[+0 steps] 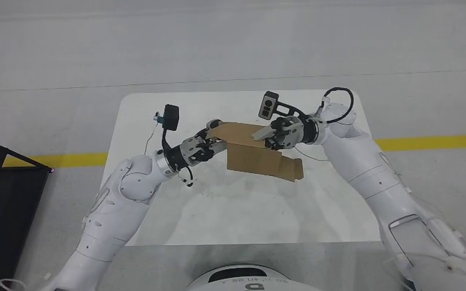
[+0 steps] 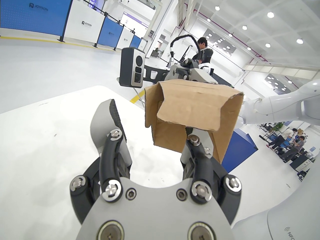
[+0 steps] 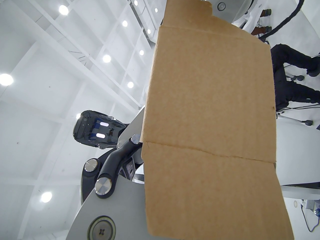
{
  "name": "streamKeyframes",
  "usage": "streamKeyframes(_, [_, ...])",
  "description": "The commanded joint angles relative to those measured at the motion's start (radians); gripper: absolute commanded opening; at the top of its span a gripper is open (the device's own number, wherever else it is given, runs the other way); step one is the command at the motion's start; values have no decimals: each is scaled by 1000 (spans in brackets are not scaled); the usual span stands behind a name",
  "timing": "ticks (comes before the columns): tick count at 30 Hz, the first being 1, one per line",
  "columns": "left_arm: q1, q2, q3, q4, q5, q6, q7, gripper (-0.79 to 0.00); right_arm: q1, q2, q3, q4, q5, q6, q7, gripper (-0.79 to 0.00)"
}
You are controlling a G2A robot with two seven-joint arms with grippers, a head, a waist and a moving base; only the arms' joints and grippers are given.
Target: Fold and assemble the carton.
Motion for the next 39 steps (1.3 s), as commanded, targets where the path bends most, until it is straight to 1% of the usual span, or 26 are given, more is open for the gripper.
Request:
streamKeyframes(1, [9, 3, -16, 4, 2, -15, 11, -222, -1, 1, 5, 1, 4, 0, 0, -785])
streamKeyframes(8, [52, 13, -70, 31, 5, -46, 25, -228, -7, 4, 21, -5, 10, -2, 0, -785])
streamKeyframes(11, [53, 14, -80, 62, -16, -20, 35, -222, -11, 5, 27, -10, 15, -3, 0, -785])
streamKeyframes(12, [48, 12, -80, 72, -34, -3, 43, -237, -13, 5, 28, -13, 18, -2, 0, -785])
streamKeyframes(13, [40, 10, -75, 79, -56, 14, 47, -286, -14, 6, 29, -16, 20, -1, 0, -785])
streamKeyframes(14, [29, 8, -67, 84, -68, 23, 42, -299, -15, 6, 29, -19, 21, 0, 0, -785])
streamKeyframes(19, [-40, -6, -5, 112, -104, 81, 6, -317, -20, 8, 37, -27, 25, -13, 0, -785])
streamKeyframes(21, [-70, -13, 19, 126, -121, 101, 1, -354, -23, 10, 40, -31, 26, -15, 0, -785])
streamKeyframes(24, [-98, -21, 44, 133, -131, 112, -5, -348, -27, 11, 43, -38, 24, -16, 0, -785])
streamKeyframes(28, [-108, -26, 61, 121, -140, 130, -10, -394, -30, 13, 45, -43, 22, -13, 0, -785])
streamKeyframes(31, [-105, -27, 61, 103, -136, 131, -16, -397, -31, 13, 45, -43, 23, -11, 0, -785])
streamKeyframes(36, [-79, -23, 47, 63, -124, 118, -29, -397, -27, 12, 46, -25, 27, -8, -1, -785])
streamKeyframes(39, [-52, -18, 31, 18, -97, 121, -34, -406, -23, 10, 53, -14, 18, -27, -36, -785])
